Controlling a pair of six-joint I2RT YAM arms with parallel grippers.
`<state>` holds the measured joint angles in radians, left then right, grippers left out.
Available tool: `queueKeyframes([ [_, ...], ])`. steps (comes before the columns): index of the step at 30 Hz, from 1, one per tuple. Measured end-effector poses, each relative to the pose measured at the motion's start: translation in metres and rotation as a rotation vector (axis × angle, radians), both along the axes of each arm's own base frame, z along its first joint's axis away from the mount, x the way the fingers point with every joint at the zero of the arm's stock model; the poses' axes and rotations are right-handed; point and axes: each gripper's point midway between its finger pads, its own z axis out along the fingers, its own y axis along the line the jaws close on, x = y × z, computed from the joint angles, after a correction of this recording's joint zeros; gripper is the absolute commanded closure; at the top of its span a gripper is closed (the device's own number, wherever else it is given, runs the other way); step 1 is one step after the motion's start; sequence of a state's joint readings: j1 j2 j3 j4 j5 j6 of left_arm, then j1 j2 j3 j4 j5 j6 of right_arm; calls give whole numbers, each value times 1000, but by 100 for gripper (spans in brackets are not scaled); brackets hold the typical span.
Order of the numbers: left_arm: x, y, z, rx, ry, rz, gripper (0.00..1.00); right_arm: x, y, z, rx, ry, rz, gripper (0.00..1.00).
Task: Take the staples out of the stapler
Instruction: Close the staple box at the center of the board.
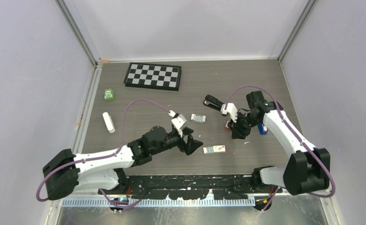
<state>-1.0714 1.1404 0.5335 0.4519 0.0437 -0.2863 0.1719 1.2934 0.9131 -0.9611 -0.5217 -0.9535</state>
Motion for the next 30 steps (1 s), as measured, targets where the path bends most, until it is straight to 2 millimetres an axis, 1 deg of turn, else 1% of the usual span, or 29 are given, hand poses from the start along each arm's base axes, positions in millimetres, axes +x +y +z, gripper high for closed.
queueKeyframes([
  [4, -4, 23, -5, -32, 83, 65, 28, -4, 5, 21, 78, -77, 43, 53],
  [9, -6, 40, -16, -38, 147, 121, 29, -10, 10, 26, 119, -87, 92, 53],
  [11, -6, 44, -16, -39, 162, 138, 29, -12, 11, 26, 127, -85, 104, 53],
  [19, -2, 57, -13, -9, 169, 186, 30, -13, 11, 27, 138, -84, 113, 53],
  [26, 5, 58, 8, -24, 157, 205, 31, -16, 10, 27, 145, -79, 118, 53],
  [29, 4, 56, 4, -22, 179, 202, 40, -16, 10, 26, 143, -75, 121, 53],
  [30, 4, 54, 2, -25, 194, 200, 45, -16, 9, 25, 142, -74, 124, 52],
])
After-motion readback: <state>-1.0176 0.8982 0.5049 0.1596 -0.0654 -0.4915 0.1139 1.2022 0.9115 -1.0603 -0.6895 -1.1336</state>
